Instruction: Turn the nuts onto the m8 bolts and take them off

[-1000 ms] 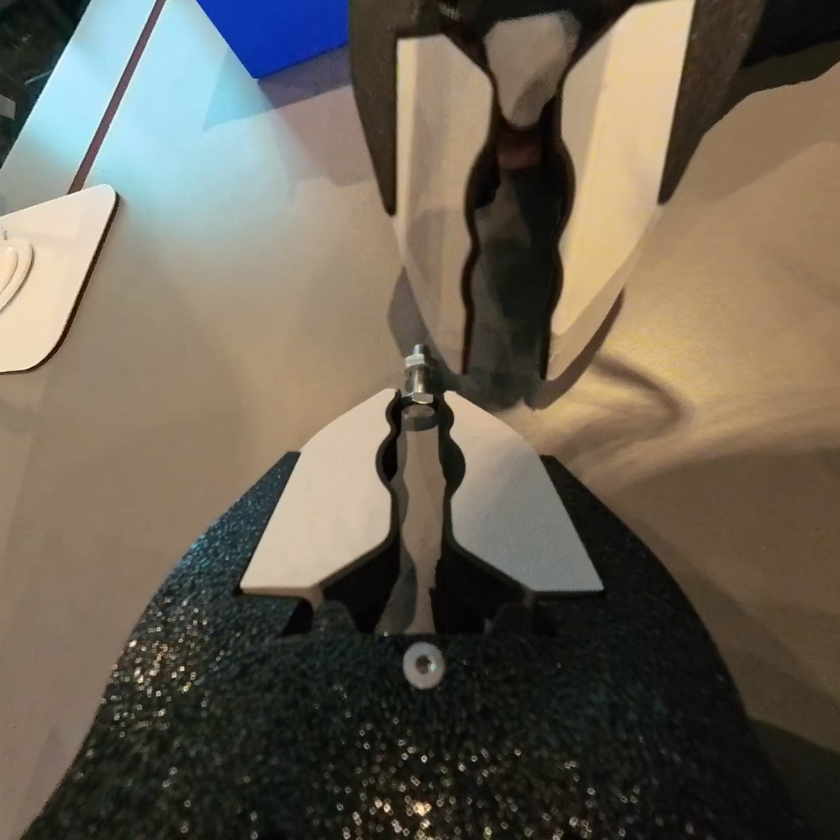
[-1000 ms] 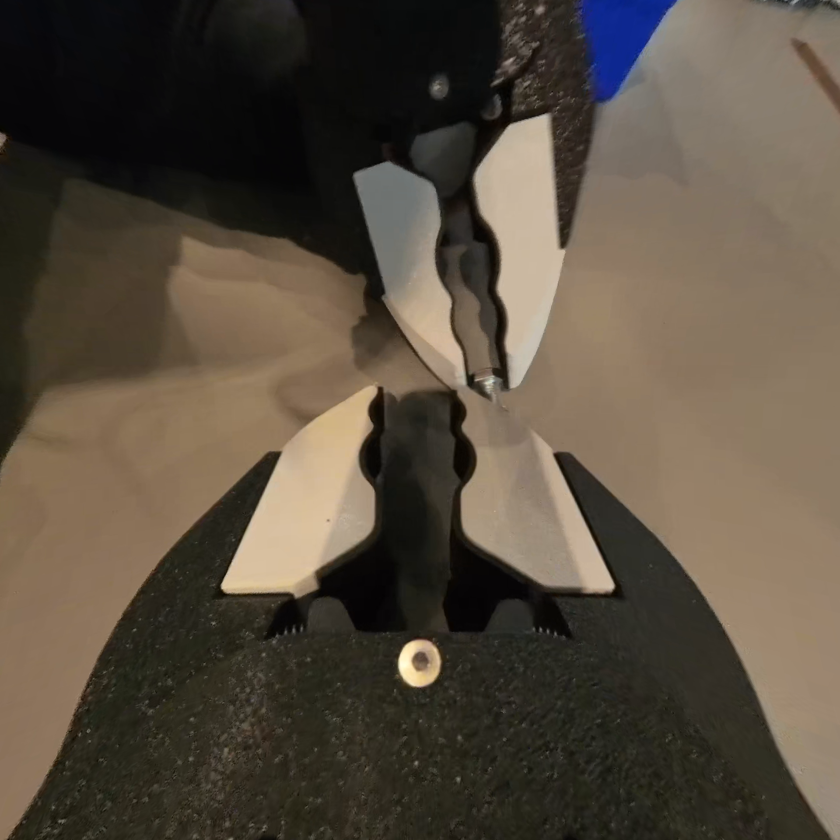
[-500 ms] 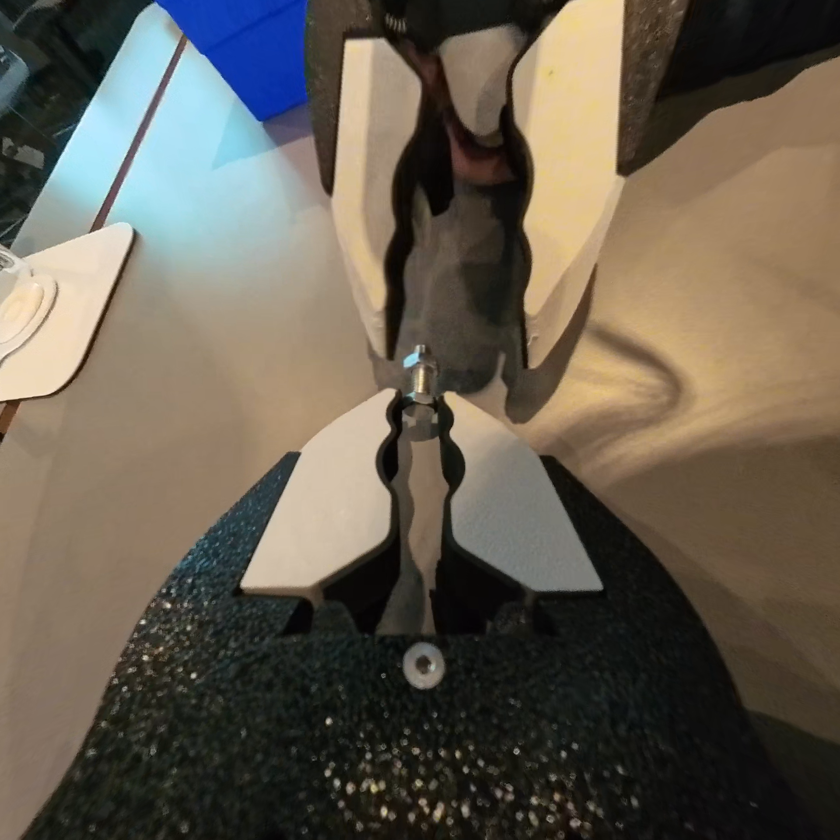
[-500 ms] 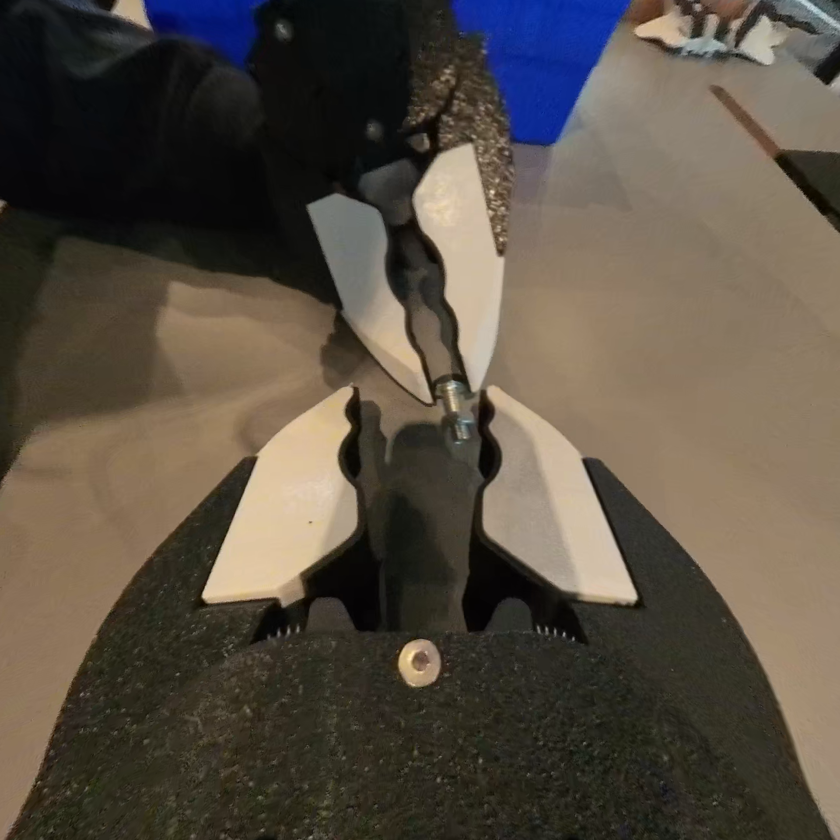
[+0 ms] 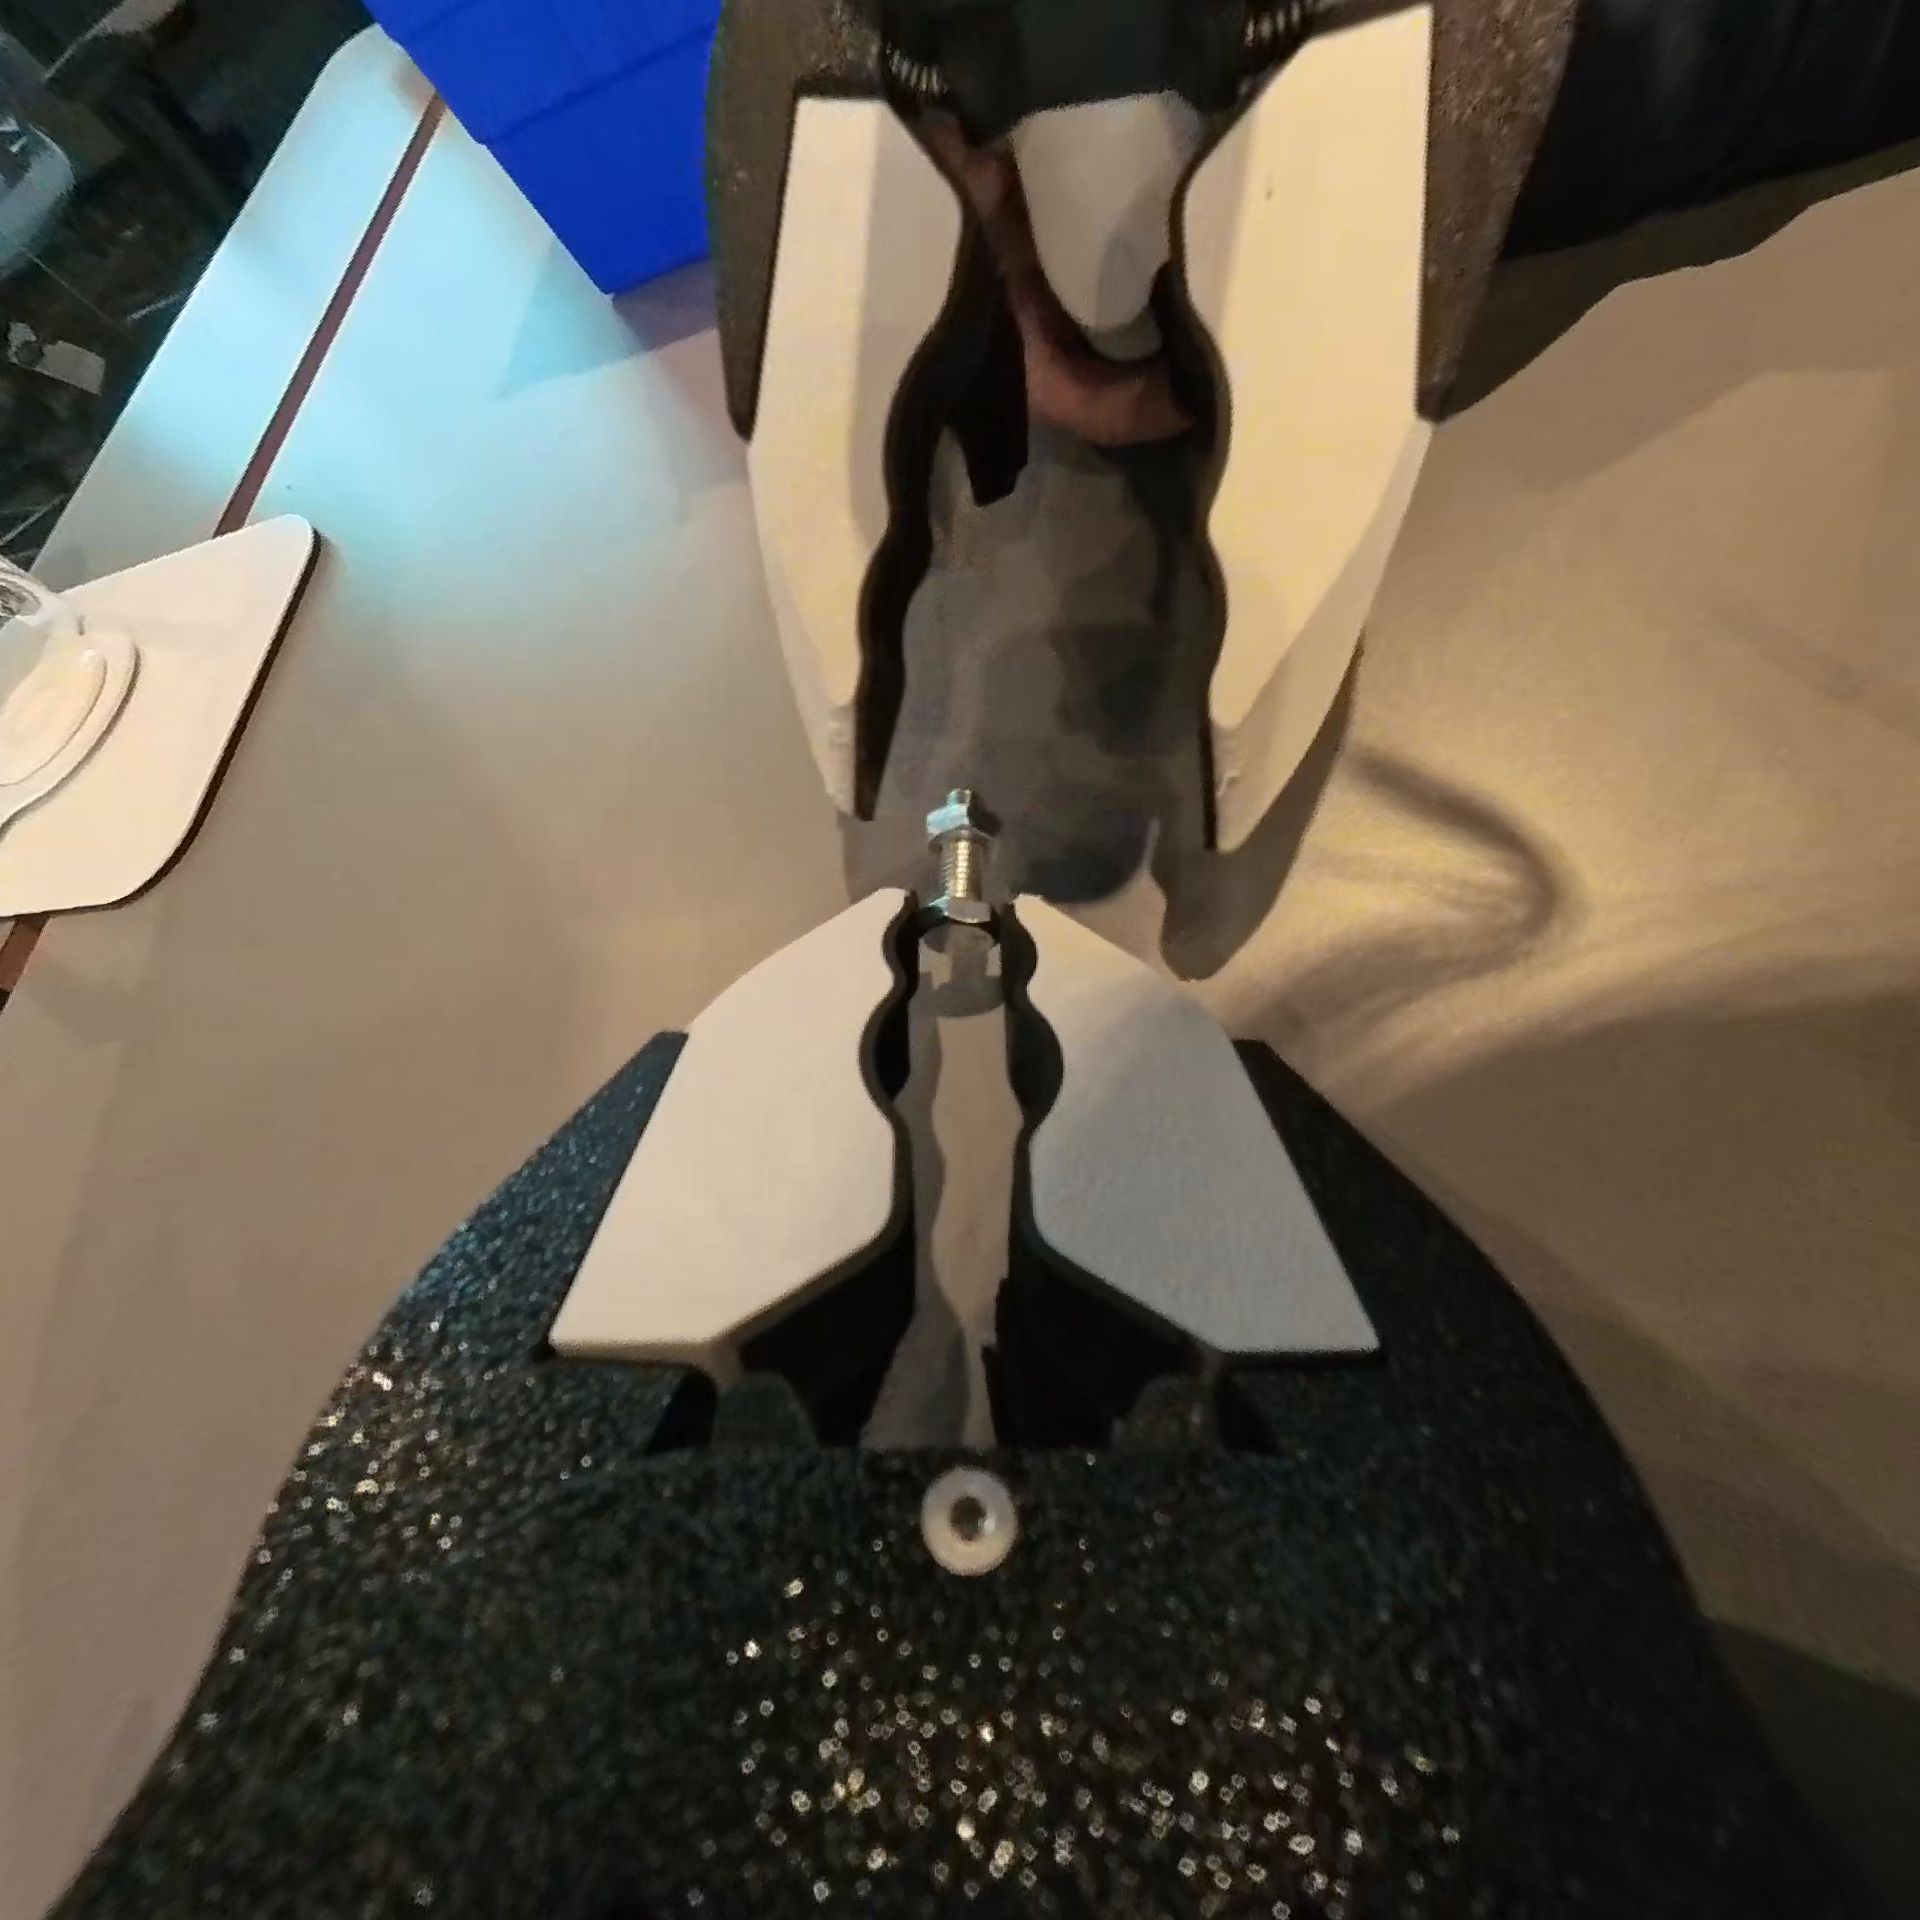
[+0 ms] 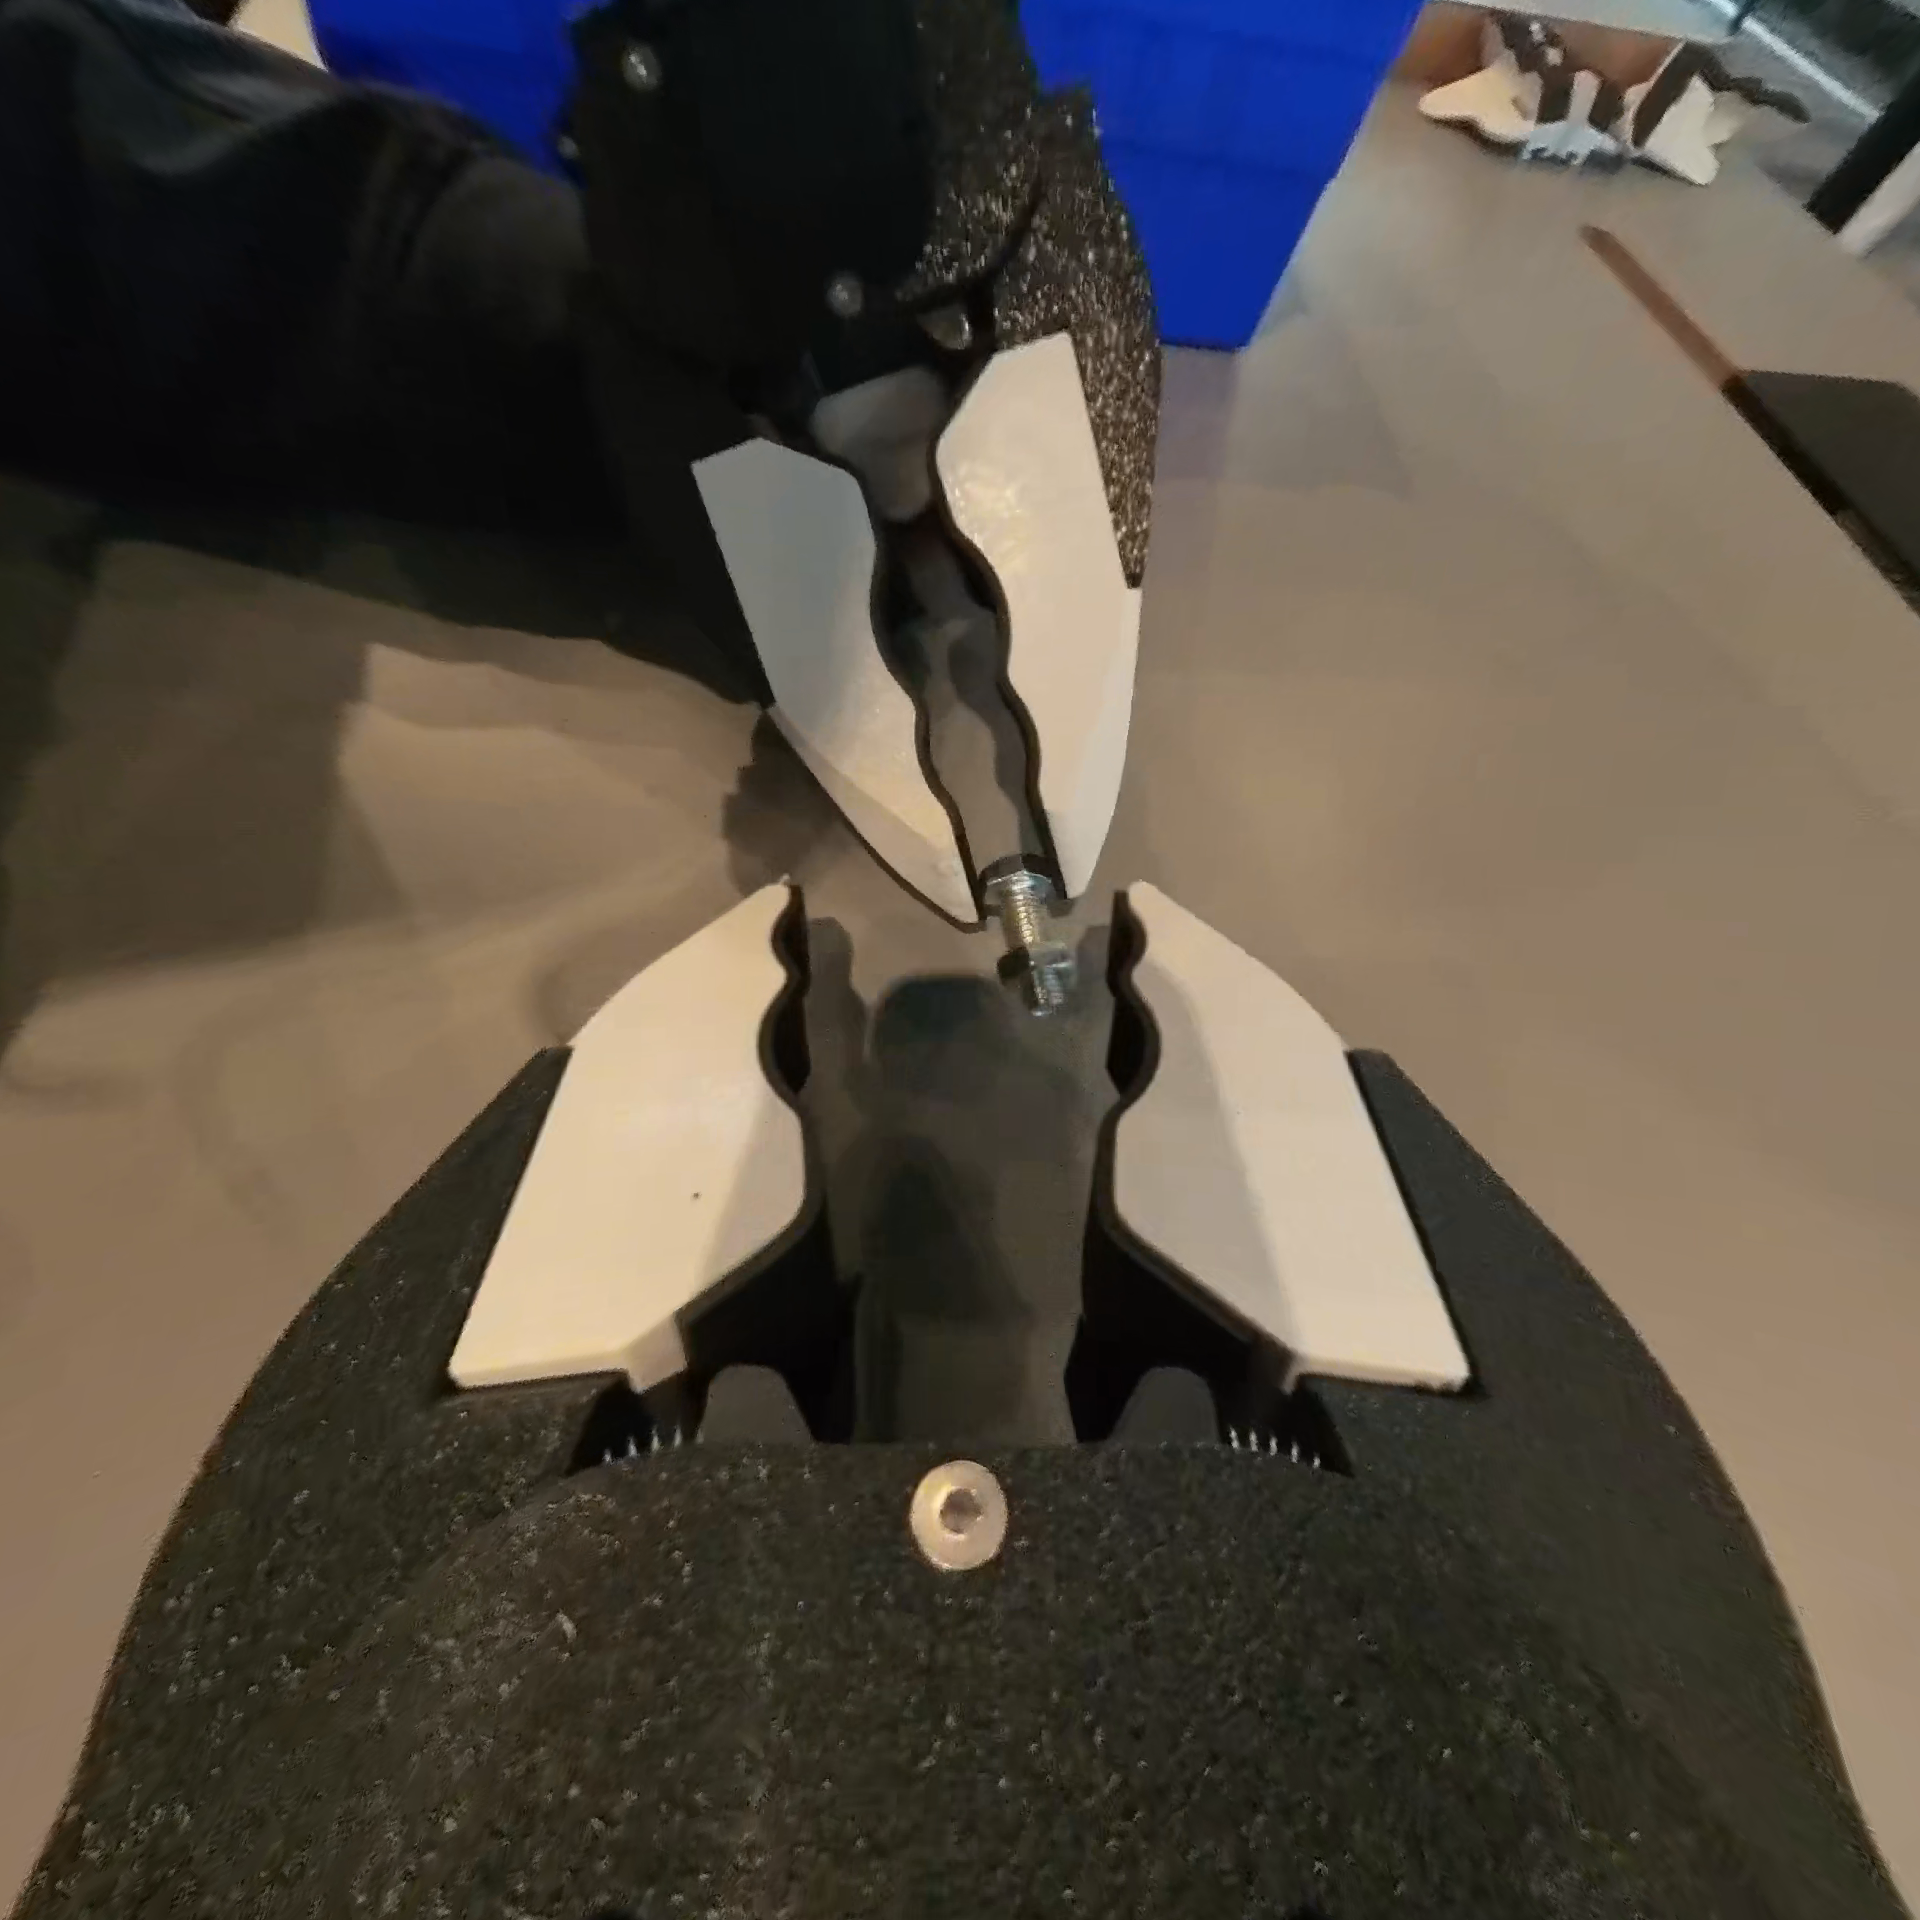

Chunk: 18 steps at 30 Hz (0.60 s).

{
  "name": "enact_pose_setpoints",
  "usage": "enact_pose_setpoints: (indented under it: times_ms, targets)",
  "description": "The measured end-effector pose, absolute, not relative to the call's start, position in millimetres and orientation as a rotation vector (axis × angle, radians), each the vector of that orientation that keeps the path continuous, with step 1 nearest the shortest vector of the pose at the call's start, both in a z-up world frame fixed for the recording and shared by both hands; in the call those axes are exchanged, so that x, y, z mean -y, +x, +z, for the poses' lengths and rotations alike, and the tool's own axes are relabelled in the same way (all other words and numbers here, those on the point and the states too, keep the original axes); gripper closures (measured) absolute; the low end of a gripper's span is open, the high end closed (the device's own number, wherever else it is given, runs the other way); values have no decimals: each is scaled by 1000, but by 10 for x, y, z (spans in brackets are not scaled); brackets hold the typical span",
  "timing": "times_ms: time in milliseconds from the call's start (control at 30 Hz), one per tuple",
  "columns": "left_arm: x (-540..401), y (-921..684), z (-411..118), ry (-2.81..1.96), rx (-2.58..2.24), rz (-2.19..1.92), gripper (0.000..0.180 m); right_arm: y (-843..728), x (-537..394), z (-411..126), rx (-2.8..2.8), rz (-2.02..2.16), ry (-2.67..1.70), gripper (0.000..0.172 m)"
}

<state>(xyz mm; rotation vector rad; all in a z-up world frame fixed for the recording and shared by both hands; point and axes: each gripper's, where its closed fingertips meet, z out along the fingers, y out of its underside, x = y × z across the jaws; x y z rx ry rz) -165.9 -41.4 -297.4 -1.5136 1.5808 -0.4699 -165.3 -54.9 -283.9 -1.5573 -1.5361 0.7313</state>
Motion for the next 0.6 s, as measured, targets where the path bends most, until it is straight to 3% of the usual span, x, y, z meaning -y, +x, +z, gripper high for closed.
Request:
enact_pose_setpoints:
  times_ms: [433,500,600]
  targets:
    - [417,-1661,-2919,-1499,-1556,-507,167,-1664,599,-2915,1606,697,-1555,118]
    - [404,-1659,-2936,-1505,-1559,-487,166,-1666,809,-2773,1635,898,-1453,150]
    - [408,-1658,-2946,-1507,-1567,-485,166,-1659,739,-2694,1534,971,-1501,138]
